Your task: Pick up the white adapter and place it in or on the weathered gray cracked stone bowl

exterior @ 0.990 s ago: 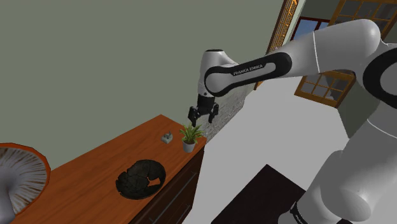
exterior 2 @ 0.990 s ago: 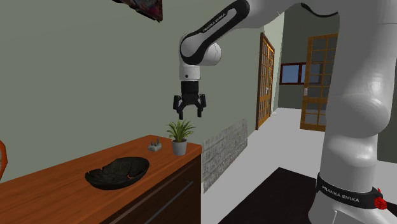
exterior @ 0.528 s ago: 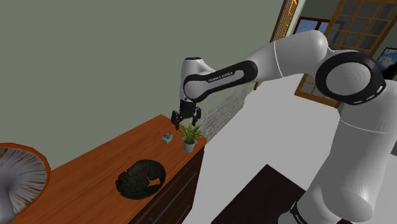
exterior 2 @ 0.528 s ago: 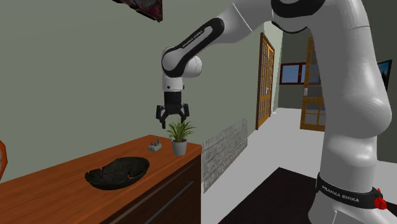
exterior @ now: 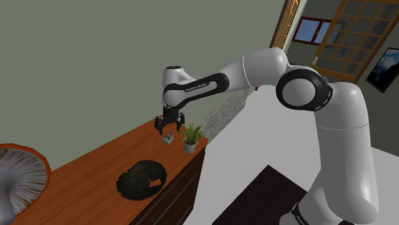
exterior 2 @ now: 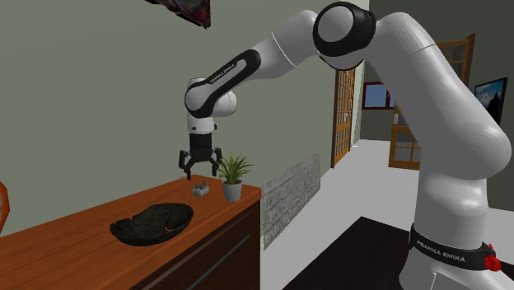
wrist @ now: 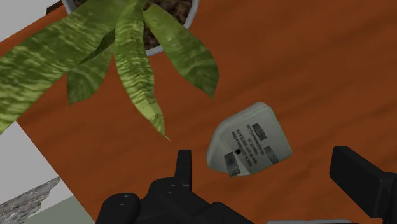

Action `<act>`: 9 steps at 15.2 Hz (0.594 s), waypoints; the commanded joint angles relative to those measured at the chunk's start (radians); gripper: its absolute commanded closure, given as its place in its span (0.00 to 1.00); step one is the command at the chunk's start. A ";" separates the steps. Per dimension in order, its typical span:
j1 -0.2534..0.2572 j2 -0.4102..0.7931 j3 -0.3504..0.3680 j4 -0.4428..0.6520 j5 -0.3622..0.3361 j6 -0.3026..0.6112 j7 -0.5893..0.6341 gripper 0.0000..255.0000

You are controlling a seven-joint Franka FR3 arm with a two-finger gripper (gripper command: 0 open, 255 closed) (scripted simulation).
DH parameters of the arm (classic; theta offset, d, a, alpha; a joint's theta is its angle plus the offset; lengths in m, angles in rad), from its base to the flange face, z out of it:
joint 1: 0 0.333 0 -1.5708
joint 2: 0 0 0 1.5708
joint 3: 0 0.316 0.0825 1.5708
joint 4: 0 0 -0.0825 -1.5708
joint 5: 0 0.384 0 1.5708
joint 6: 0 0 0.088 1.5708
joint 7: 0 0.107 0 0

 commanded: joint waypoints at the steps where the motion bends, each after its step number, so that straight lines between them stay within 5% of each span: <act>1: 0.004 0.030 -0.001 0.022 -0.002 0.009 0.004 0.00; 9: 0.007 0.067 -0.004 0.003 -0.007 0.065 0.007 0.00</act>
